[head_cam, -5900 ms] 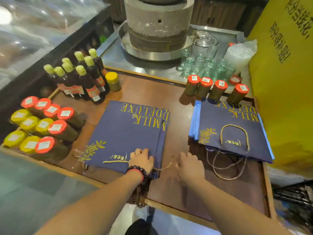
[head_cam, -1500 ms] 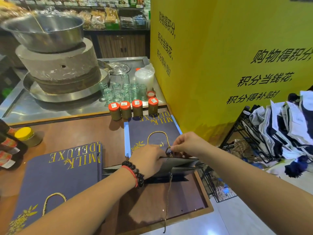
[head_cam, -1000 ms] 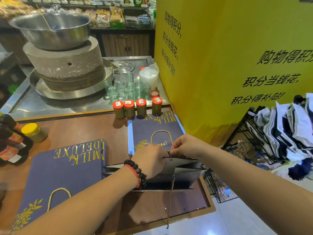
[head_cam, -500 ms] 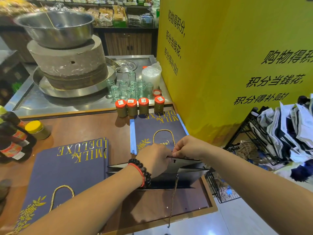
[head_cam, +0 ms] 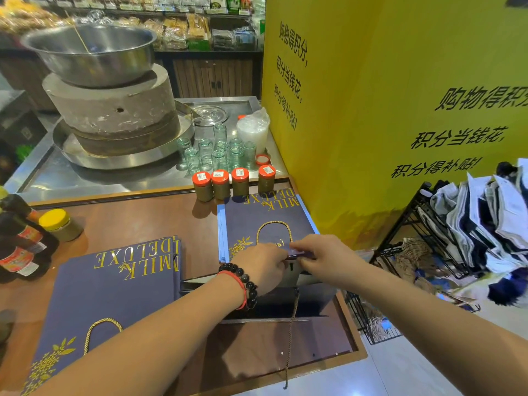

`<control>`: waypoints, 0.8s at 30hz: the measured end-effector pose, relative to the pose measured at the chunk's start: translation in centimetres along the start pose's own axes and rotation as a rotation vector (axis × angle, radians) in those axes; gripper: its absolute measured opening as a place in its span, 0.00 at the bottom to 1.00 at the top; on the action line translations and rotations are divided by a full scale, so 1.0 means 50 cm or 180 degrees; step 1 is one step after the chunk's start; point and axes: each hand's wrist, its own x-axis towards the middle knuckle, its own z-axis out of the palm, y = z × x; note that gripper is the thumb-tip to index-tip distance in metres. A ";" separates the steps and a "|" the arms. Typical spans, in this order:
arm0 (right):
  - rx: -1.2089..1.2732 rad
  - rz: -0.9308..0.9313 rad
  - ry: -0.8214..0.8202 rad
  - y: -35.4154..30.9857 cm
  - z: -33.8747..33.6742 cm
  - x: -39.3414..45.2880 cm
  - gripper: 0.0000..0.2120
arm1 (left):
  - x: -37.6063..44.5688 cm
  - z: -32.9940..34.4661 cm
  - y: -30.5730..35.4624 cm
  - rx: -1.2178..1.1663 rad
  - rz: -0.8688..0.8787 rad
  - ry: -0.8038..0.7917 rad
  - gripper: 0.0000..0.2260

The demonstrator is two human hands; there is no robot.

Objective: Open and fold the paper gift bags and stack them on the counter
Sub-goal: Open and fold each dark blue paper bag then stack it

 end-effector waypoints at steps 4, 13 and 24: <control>-0.0374 0.0060 0.0576 -0.020 0.008 -0.023 0.07 | 0.001 -0.002 0.004 0.0010 -0.0095 -0.0058 0.08; -0.0984 0.0933 0.0048 -0.051 0.031 -0.017 0.21 | 0.001 0.000 0.007 -0.0072 -0.0102 -0.0230 0.07; -0.0605 0.0698 0.0202 -0.052 0.046 -0.017 0.12 | -0.003 0.004 -0.003 -0.0217 -0.0164 -0.0152 0.06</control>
